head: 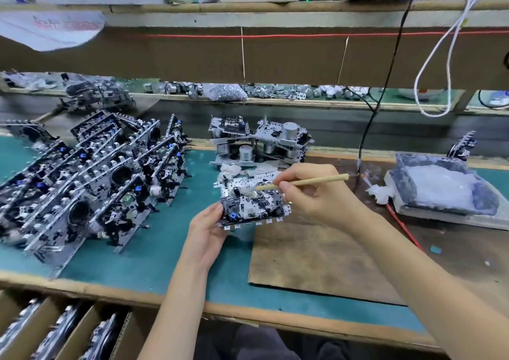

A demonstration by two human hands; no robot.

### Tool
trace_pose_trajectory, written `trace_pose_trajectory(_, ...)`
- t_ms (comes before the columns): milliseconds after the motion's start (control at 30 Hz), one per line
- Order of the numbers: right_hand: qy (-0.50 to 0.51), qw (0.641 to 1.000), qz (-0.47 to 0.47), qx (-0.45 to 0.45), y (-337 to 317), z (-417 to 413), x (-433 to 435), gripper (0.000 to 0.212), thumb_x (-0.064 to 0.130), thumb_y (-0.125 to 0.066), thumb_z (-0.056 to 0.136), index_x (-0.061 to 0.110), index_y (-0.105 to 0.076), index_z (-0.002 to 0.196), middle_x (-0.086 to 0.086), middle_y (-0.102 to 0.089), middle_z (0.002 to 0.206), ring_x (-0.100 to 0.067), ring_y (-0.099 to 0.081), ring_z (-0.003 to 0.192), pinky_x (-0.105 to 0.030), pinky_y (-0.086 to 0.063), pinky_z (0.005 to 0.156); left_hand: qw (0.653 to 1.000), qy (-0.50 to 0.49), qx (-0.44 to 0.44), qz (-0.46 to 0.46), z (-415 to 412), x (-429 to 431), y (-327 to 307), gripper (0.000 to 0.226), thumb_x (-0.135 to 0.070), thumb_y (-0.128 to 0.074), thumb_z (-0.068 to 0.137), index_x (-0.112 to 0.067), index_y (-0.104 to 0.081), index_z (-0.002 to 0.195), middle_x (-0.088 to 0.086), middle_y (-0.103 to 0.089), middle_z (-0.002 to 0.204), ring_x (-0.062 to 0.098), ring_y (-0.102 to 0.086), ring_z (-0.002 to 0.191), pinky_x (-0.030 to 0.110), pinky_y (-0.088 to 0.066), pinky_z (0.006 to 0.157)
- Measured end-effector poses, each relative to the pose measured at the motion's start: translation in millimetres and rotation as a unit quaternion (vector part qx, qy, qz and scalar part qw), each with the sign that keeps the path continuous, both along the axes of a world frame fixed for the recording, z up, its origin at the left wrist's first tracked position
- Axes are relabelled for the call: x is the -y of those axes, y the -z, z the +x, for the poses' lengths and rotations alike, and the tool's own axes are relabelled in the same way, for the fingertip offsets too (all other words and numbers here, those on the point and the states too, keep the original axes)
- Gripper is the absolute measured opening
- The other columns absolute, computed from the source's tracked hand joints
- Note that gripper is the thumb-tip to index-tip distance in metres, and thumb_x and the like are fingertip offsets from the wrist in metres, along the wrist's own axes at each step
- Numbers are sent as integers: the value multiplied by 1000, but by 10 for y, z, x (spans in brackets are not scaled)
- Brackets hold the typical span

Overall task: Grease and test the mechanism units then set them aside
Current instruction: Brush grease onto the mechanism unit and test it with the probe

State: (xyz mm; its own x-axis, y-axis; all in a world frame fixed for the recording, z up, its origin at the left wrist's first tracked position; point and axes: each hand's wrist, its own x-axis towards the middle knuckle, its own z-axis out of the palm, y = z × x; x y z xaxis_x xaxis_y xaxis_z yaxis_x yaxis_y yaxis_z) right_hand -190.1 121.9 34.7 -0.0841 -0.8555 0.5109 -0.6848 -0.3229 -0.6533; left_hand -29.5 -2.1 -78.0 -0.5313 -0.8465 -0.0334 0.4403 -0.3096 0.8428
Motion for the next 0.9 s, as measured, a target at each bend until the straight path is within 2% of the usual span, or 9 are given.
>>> trace_pose_trajectory(100,1,1000,-1,2,-4,-1,5,11,-6,-58,84,-3,-69,84,-15,-65,68,-25,-54,60,-23,-40,49,1000,-1,-5,4,-6,5,2,32,-12,-51,78,4,-61,103,7,-73,85,16,-68,71,23,-54,60)
trace_pose_trajectory(300,-4,1000,6,0,-14,11,4,11,-6,-58,84,-4,-68,85,-10,-63,65,-16,-48,56,-8,-34,47,1000,-1,-17,12,-1,0,-3,28,-12,-51,78,3,-61,99,5,-73,80,13,-68,65,20,-52,53)
trace_pose_trajectory(500,-10,1000,10,13,-13,20,4,11,-6,-57,85,-4,-68,85,-8,-61,63,-22,-50,58,-12,-35,47,1000,0,-11,12,1,6,-3,30,-11,-50,80,4,-61,104,7,-74,86,16,-69,73,23,-55,61)
trace_pose_trajectory(633,11,1000,-23,15,-45,16,-7,12,-2,-57,86,-1,-69,89,-7,-64,69,-23,-57,63,-25,-44,53,1000,-9,-11,20,6,12,3,26,-5,-44,88,4,-62,104,7,-73,85,17,-69,73,23,-55,61)
trace_pose_trajectory(733,5,995,-92,-49,-78,60,18,22,2,-55,86,-2,-66,105,-7,-66,87,-18,-62,77,-26,-52,70,999,-11,-19,28,5,5,-8,27,-8,-50,79,2,-70,94,9,-73,84,17,-69,72,22,-55,60)
trace_pose_trajectory(800,6,986,-81,-149,-56,73,94,28,5,-55,87,-2,-62,114,-13,-66,104,-19,-62,95,-24,-46,88,1000,-8,-19,22,9,-5,-24,29,-10,-51,77,2,-68,97,8,-74,84,17,-69,73,23,-55,60)
trace_pose_trajectory(833,22,976,-31,-217,-31,72,151,35,14,-58,89,2,-57,122,-14,-62,117,-23,-57,111,-30,-37,100,1000,-4,-18,16,11,-11,-30,31,-11,-50,77,3,-64,101,7,-74,85,17,-69,73,23,-55,60)
trace_pose_trajectory(867,40,955,54,-287,6,73,213,50,30,-59,89,7,-47,133,-12,-53,133,-24,-44,128,-40,-24,110,1000,0,-18,9,11,-15,-32,32,-11,-50,78,4,-62,104,7,-74,86,16,-69,73,22,-55,60)
trace_pose_trajectory(900,57,923,143,-354,48,75,271,69,46,-58,86,12,-34,141,-9,-39,145,-24,-27,138,-50,-10,113,1000,4,-19,6,11,-18,-33,33,-12,-49,79,4,-60,105,7,-74,86,16,-70,73,22,-54,59)
